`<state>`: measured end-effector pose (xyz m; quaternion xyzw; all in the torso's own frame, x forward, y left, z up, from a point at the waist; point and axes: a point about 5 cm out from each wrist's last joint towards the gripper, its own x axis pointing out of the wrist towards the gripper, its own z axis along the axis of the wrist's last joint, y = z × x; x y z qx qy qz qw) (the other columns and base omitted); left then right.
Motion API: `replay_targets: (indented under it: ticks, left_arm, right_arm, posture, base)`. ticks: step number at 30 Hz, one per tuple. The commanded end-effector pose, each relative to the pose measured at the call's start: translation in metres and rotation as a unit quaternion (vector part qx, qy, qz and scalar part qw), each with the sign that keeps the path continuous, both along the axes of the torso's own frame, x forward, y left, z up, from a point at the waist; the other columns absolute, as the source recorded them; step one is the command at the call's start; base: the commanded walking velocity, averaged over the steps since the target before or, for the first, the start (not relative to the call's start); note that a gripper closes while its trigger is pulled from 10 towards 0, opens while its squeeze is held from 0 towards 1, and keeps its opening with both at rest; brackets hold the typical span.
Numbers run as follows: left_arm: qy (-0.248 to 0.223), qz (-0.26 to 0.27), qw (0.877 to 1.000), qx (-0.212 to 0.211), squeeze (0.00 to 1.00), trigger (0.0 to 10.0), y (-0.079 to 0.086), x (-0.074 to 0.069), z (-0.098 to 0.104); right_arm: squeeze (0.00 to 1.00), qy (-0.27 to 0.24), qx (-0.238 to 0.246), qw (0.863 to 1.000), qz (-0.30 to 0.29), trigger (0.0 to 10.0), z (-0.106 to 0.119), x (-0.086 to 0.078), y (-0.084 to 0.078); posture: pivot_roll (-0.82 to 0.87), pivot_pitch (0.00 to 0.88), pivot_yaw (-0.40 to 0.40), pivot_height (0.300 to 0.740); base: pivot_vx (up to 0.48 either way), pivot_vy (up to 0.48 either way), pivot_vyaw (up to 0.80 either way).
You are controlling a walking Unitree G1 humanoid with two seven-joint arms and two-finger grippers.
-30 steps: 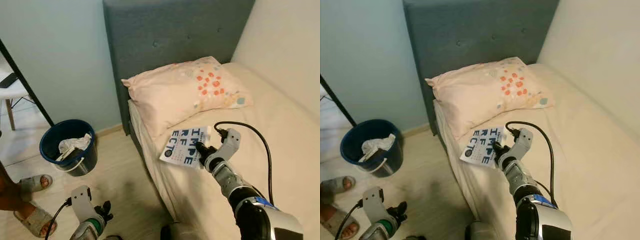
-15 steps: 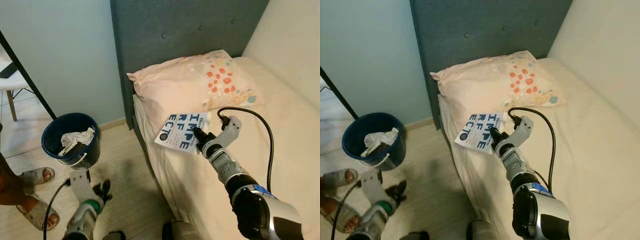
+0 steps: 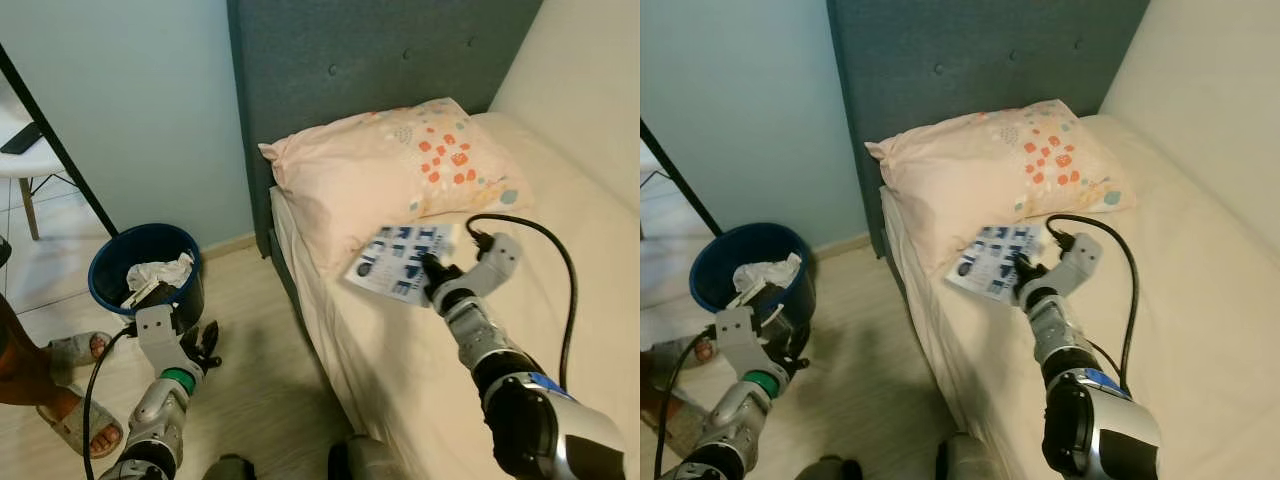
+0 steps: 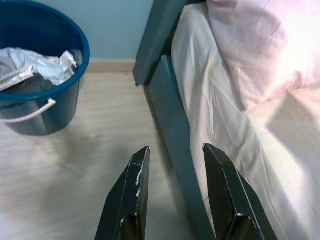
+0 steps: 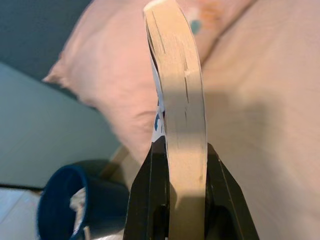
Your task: Clean up the room
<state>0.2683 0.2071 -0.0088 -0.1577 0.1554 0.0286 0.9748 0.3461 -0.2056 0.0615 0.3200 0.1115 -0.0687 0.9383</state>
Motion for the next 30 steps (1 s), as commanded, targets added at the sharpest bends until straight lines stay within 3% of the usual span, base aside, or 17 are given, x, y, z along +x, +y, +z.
replay_targets:
  ticks: [1,8,18,23,25,30]
  left_arm:
    - [0.006,0.002,1.0,-0.005,0.0,10.0,0.0,-0.005,-0.004]
    - [-0.007,-0.007,1.0,0.003,0.0,10.0,0.0,-0.003,-0.001]
    - [-0.025,-0.022,0.999,0.014,0.0,10.0,0.004,-0.005,0.002]
    - [-0.042,-0.031,0.998,0.022,0.0,10.0,0.009,-0.011,0.002]
    - [-0.046,-0.04,0.998,0.028,0.0,10.0,0.011,-0.016,0.002]
    - [-0.051,-0.046,0.997,0.031,0.0,10.0,0.012,-0.019,0.001]
  right_arm:
    - [0.0,-0.004,0.0,1.0,-0.018,10.0,0.0,-0.002,-0.006]
    - [0.0,-0.004,0.008,0.998,-0.056,10.0,0.003,-0.002,-0.016]
    - [0.0,-0.028,0.048,0.992,-0.111,10.0,0.009,-0.002,-0.03]
    - [0.0,0.04,0.068,0.979,-0.188,10.0,-0.019,-0.026,-0.047]
    - [0.0,0.089,0.077,0.967,-0.226,10.0,-0.038,-0.044,-0.054]
    - [0.0,0.137,0.083,0.961,-0.227,10.0,-0.057,-0.058,-0.046]
  posture:
    - [-0.15,0.0,0.015,0.645]
    - [-0.15,0.012,0.038,0.62]
    - [-0.11,0.077,0.058,0.62]
    - [-0.08,0.126,0.085,0.62]
    - [-0.07,0.147,0.093,0.62]
    - [-0.05,0.187,0.106,0.62]
  base:
    - [0.0,0.0,0.0]
    - [0.0,0.0,0.0]
    - [0.0,0.0,0.0]
    - [0.0,0.0,0.0]
    - [0.0,0.0,0.0]
    - [0.0,0.0,0.0]
